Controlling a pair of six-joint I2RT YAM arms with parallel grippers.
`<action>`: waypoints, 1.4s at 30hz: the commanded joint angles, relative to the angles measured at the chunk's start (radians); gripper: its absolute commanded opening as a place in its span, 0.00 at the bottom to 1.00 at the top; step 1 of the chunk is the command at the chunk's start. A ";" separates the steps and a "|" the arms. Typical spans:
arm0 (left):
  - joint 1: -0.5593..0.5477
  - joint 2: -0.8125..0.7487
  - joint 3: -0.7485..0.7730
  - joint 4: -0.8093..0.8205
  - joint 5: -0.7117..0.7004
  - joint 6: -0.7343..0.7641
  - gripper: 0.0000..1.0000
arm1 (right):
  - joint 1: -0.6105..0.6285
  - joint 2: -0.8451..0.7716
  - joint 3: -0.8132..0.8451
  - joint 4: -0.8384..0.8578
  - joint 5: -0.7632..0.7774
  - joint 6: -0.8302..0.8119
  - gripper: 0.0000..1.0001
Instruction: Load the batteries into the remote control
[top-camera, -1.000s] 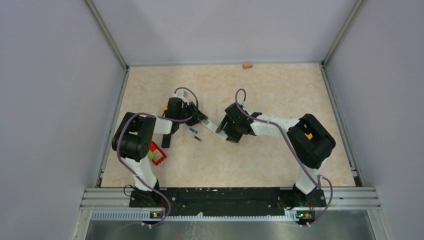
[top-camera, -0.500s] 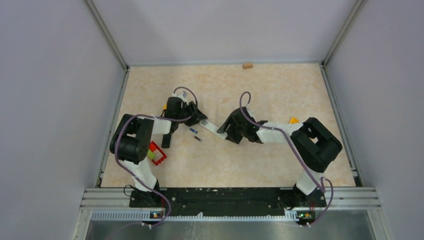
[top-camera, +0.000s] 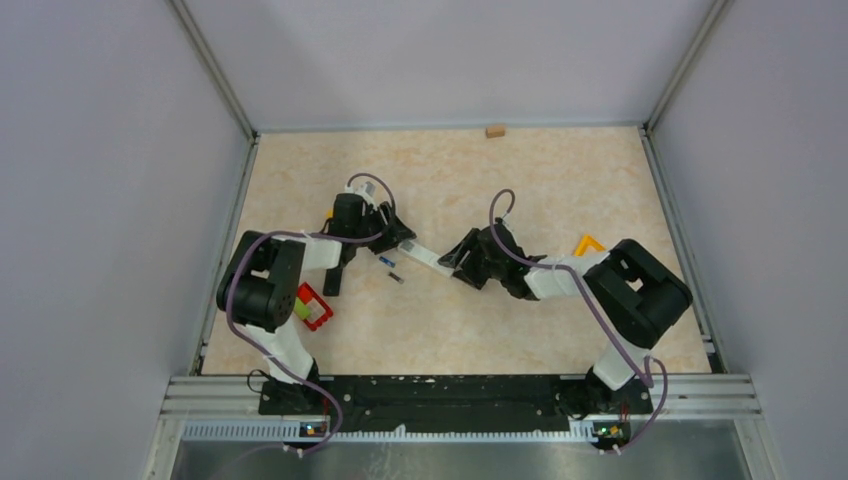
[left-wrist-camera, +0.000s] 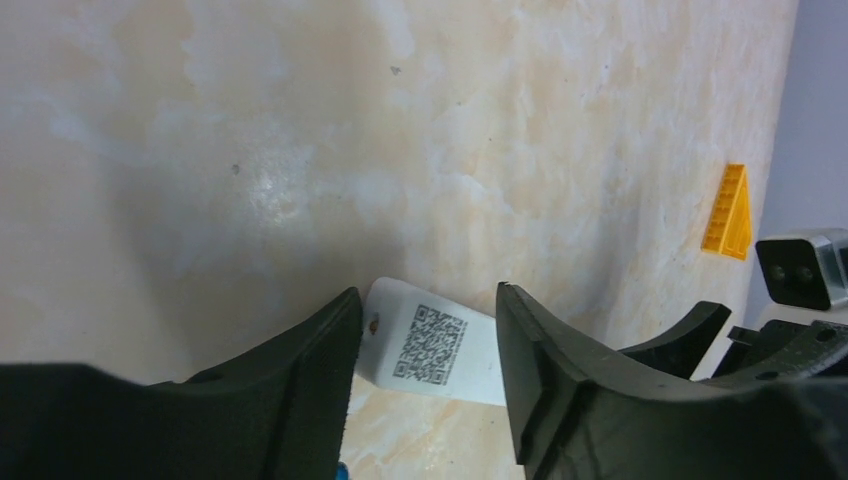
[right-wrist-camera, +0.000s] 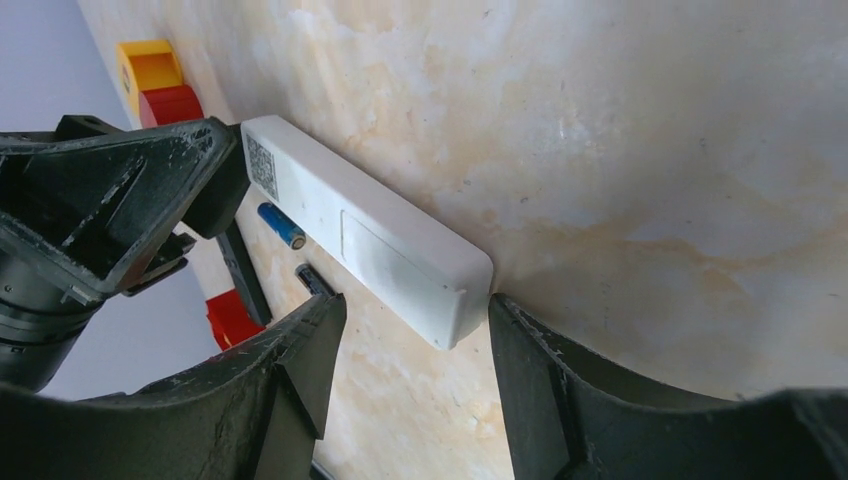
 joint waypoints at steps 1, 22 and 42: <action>-0.020 0.019 -0.044 -0.318 -0.064 0.053 0.63 | -0.024 -0.008 -0.073 -0.155 0.115 -0.073 0.59; -0.020 0.029 -0.050 -0.337 0.000 0.093 0.45 | -0.027 0.100 -0.057 -0.122 0.105 -0.151 0.21; -0.072 0.119 -0.133 -0.219 0.098 0.017 0.19 | 0.038 0.282 0.156 -0.286 0.124 -0.208 0.10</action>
